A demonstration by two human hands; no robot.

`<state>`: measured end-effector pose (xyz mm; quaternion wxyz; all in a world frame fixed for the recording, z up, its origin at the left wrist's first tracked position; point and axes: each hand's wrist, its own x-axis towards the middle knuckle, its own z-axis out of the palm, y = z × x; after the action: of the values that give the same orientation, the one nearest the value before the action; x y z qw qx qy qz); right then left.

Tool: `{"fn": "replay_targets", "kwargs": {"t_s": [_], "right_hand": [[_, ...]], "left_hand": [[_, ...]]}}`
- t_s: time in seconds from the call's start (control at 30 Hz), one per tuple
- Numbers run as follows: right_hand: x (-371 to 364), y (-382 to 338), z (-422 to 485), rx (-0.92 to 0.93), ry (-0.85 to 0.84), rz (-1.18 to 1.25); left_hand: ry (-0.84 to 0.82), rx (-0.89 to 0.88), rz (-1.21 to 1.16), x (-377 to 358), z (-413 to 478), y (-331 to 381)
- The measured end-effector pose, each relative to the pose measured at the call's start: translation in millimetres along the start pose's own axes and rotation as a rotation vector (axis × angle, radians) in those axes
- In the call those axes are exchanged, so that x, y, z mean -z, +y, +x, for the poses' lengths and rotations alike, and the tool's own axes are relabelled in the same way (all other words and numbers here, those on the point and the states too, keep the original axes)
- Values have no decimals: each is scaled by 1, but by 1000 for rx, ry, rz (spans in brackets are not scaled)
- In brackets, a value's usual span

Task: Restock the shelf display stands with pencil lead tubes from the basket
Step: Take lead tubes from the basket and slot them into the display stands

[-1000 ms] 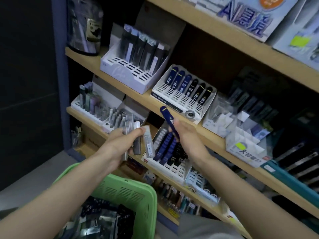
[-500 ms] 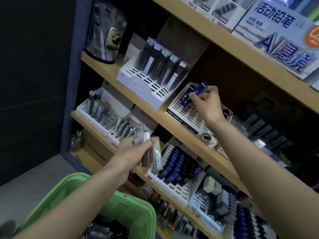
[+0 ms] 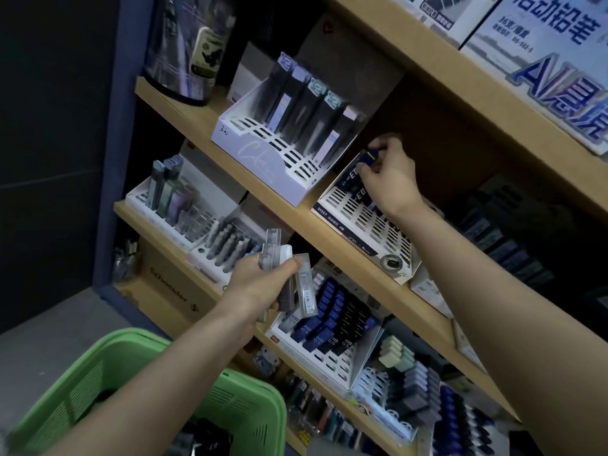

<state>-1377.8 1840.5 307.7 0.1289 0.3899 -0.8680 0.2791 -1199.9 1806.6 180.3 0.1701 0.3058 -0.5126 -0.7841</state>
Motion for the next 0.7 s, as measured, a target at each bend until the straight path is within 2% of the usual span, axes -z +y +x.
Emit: {"fn": "replay_targets", "kwargs": {"t_s": [0.1, 0.4, 0.57, 0.7], "right_hand": [[1, -1, 2, 79, -60, -62], [10, 0, 7, 92, -221, -106], [9, 0, 11, 103, -147, -256], [11, -1, 15, 5, -65, -229]], "left_hand": [[3, 7, 8, 0, 3, -1], [35, 28, -12, 1, 5, -1], [38, 39, -19, 2, 5, -1], [34, 54, -5, 0, 5, -2]]}}
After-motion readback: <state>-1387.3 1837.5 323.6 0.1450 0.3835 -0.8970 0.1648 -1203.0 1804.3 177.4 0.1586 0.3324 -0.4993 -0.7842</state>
